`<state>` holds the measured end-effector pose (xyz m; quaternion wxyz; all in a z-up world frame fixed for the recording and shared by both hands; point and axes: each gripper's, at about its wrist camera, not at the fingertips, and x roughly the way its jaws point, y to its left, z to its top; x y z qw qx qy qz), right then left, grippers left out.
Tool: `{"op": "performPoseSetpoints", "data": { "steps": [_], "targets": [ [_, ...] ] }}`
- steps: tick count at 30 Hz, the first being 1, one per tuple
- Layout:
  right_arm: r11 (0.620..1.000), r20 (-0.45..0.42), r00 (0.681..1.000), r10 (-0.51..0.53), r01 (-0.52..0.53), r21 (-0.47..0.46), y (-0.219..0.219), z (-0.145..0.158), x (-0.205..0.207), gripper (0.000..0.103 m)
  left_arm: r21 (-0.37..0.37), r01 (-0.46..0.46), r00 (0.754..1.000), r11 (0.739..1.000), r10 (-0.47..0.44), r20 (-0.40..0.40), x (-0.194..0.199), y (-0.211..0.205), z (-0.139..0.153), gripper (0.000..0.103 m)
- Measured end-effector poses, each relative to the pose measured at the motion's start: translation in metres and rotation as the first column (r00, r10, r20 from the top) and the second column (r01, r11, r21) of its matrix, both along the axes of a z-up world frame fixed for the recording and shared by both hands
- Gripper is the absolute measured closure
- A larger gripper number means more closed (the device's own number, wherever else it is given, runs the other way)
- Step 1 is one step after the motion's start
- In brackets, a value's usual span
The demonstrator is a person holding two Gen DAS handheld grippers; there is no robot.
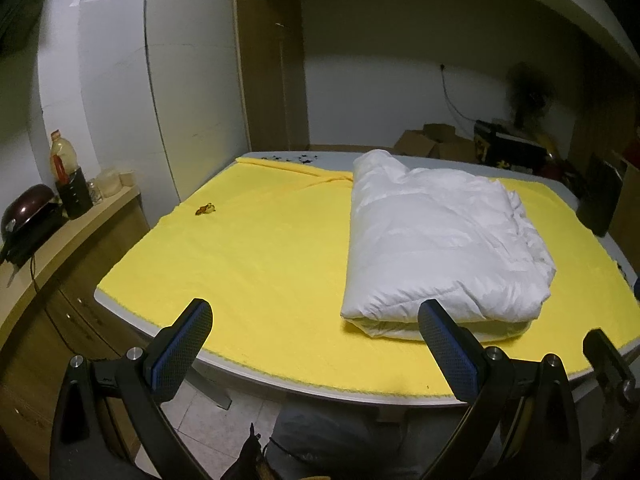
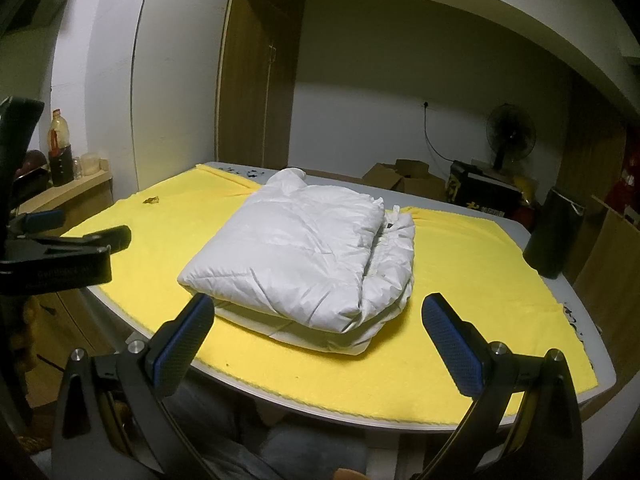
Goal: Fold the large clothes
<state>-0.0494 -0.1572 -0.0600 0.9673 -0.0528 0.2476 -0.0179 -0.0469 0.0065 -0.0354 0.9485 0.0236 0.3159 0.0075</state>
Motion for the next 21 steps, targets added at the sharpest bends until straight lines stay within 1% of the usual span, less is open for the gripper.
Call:
{"op": "performPoseSetpoints", "data": {
  "steps": [13, 17, 21],
  "targets": [
    [0.999, 0.006, 0.999, -0.033, 0.033, 0.009, -0.004, 0.002, 0.0, 0.0, 0.013, 0.01, 1.0, 1.0, -0.009, -0.025, 0.0, -0.007, -0.004, 0.0],
    [0.998, 0.002, 0.998, -0.06, 0.06, 0.025, -0.011, 0.001, 0.0, 0.0, 0.027, 0.039, 0.998, 0.999, -0.038, -0.04, 0.0, -0.014, -0.008, 0.0],
    [0.995, 0.004, 0.996, -0.088, 0.088, 0.045, -0.017, 0.003, 0.0, 0.0, 0.036, 0.089, 0.995, 0.995, -0.087, -0.054, -0.002, -0.024, -0.012, 0.0]
  ]
}}
